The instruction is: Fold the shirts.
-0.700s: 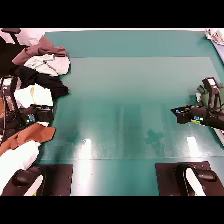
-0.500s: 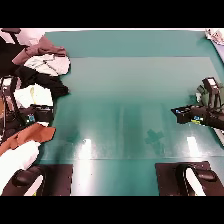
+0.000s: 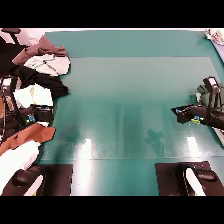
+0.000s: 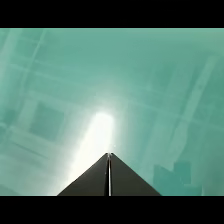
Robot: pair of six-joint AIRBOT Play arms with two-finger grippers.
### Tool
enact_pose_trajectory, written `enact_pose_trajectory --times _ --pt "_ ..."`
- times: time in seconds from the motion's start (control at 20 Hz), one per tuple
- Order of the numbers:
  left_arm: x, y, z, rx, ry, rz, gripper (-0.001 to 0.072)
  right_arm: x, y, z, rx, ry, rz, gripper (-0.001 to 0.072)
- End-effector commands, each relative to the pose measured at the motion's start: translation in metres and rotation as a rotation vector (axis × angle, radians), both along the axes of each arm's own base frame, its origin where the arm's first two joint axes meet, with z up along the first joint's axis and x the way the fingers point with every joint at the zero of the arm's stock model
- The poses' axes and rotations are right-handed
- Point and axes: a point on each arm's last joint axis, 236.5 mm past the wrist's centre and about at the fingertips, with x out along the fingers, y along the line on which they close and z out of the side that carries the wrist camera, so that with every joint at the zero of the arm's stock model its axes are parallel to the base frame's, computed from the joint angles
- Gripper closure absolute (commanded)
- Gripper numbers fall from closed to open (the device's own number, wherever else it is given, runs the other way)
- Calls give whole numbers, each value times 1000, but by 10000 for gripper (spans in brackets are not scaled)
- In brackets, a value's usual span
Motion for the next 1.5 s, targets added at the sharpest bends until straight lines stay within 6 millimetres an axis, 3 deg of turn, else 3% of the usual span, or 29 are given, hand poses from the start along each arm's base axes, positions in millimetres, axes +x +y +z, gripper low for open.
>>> enact_pose_trajectory --times 0.0,0.4,0.5,0.6,0.65,0.7,0.75,0.8,0.9,0.95,1.05,1.15,1.3,1.45 --pt "4 -1 5 -10 -25 4 664 1 0 1 16 3 -17 693" --pt "26 -2 47 -75 -205 35 665 4 -3 1 42 19 -63 692" --pt "32 20 45 -103 -111 162 666 14 -5 0 60 55 -82 689" --pt "39 57 38 -63 27 301 663 27 -5 3 73 106 -71 680" --pt "44 76 39 -19 69 335 641 34 -5 5 80 132 -64 623" --pt "51 92 43 11 97 366 505 42 -5 8 91 158 -61 576" --pt "60 113 46 41 121 400 309 49 -5 11 102 179 -60 562" --pt "68 132 45 68 148 428 212 56 -4 14 116 197 -57 562" --pt "78 170 21 87 274 497 213 65 -3 17 131 239 -45 544" --pt "77 183 -2 68 380 526 212 67 -2 17 133 259 -30 509" --pt "85 192 -40 31 505 539 211 71 -2 17 135 280 -17 509" --pt "102 200 -64 56 518 521 -5 72 -2 17 135 284 -16 509" --pt "130 216 -83 81 465 540 -6 70 -1 16 136 293 -10 509" --pt "157 228 -86 96 372 552 -5 66 0 15 137 306 -1 509"
